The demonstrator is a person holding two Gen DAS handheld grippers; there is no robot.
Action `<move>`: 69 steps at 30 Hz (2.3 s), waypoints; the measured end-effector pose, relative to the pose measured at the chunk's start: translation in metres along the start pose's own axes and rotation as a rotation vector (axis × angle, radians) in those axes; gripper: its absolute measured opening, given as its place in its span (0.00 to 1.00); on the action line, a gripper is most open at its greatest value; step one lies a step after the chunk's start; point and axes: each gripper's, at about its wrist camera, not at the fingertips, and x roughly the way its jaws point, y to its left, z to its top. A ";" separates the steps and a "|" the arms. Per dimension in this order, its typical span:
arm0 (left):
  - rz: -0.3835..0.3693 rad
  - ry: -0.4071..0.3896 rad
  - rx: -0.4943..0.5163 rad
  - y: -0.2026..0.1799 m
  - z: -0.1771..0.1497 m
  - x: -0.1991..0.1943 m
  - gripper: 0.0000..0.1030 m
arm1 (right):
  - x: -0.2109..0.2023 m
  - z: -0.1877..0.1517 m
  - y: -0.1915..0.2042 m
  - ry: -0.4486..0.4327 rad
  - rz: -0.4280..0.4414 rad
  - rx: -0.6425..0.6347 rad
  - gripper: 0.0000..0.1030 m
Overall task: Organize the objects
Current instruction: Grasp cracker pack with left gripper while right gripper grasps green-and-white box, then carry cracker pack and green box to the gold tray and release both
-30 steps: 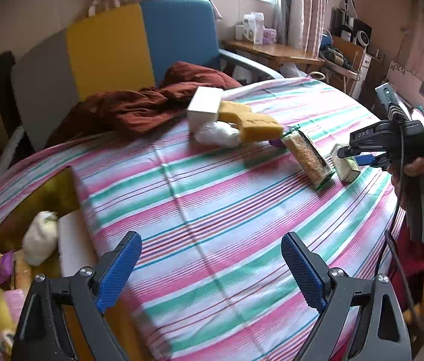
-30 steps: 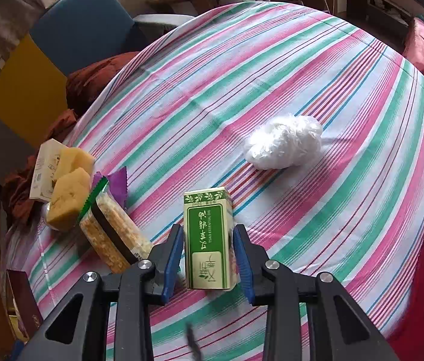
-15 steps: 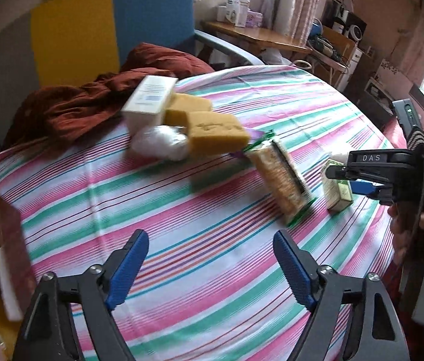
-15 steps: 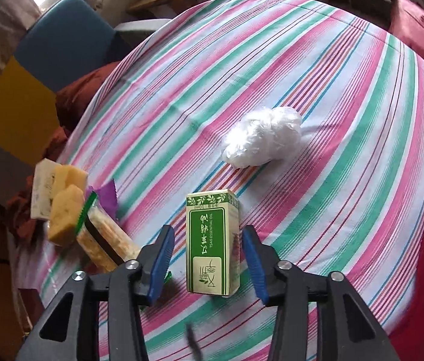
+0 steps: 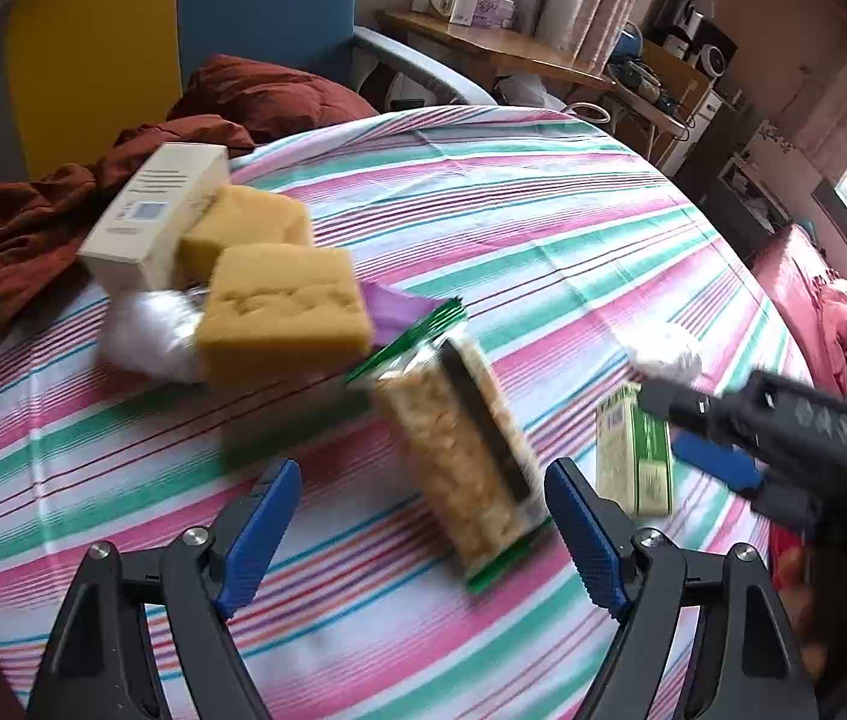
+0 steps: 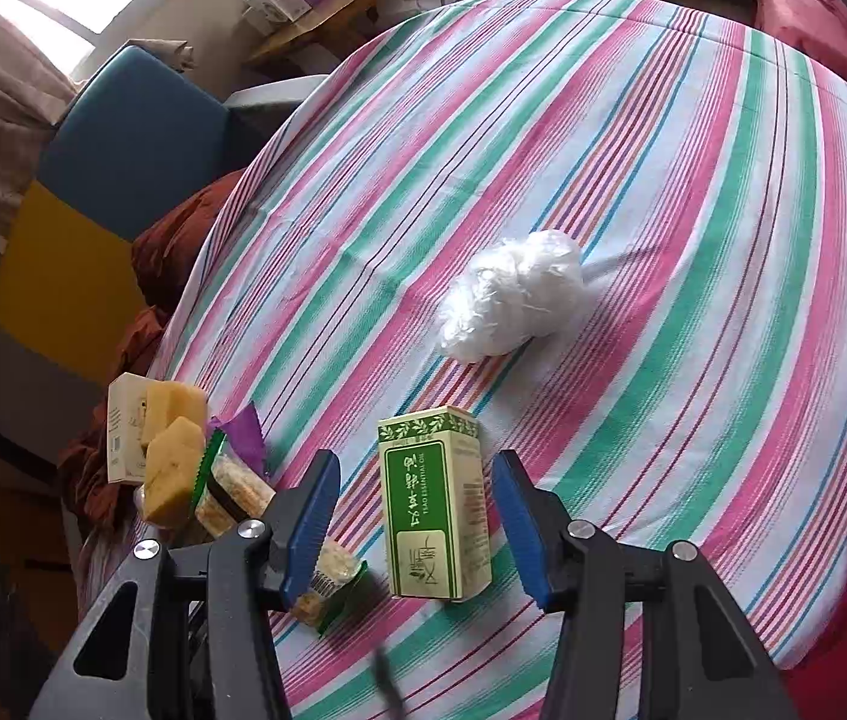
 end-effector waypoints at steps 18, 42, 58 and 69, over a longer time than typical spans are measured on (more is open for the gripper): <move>-0.049 0.060 -0.017 0.018 -0.024 0.016 0.48 | 0.035 0.000 0.022 0.066 -0.029 -0.089 0.53; 0.025 0.010 -0.063 0.067 -0.095 -0.034 0.52 | 0.052 -0.016 0.042 0.110 -0.127 -0.212 0.52; 0.092 -0.017 -0.036 0.070 -0.106 -0.048 0.45 | 0.048 -0.027 0.064 0.128 0.047 -0.317 0.31; 0.158 -0.171 -0.001 0.082 -0.120 -0.117 0.44 | 0.030 -0.032 0.081 0.103 0.171 -0.382 0.27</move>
